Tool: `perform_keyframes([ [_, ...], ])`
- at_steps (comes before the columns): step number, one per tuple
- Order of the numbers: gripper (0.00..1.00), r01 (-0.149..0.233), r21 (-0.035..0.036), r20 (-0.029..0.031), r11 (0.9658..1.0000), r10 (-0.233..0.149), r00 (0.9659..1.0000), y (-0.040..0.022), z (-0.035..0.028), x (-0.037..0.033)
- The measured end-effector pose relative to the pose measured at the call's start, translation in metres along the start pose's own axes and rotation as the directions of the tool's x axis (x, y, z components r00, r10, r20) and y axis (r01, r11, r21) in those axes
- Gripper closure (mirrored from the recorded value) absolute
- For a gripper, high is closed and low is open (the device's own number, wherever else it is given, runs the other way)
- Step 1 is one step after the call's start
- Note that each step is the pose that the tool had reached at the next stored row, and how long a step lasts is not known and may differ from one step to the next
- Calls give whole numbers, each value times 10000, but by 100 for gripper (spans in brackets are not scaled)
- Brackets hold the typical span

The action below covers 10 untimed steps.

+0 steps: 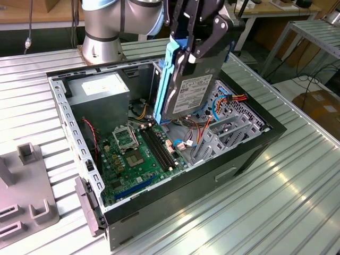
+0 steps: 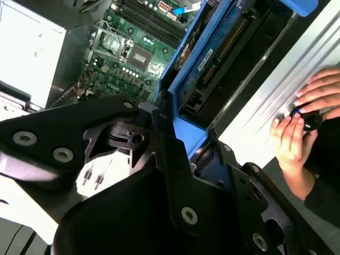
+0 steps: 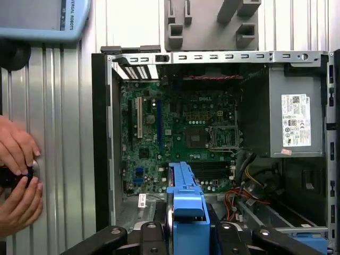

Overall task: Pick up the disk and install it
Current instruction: 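Insert the disk into the insertion slot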

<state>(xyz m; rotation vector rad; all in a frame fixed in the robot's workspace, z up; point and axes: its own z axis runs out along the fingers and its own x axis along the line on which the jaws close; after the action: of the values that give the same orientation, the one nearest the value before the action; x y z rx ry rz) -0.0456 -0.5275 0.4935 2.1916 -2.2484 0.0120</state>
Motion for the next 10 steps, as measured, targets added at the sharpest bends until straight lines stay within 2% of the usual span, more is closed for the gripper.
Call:
perform_keyframes([
  [1,63,-76,1,-22,10000,76,10000,-141,64,73],
  [3,63,-76,0,-22,10000,76,10000,-189,81,90],
  [5,63,-76,1,-23,10000,76,10000,-272,107,102],
  [8,63,-82,0,-34,10000,82,10000,-356,127,106],
  [10,63,-93,1,-53,10000,93,9999,-441,140,104],
])
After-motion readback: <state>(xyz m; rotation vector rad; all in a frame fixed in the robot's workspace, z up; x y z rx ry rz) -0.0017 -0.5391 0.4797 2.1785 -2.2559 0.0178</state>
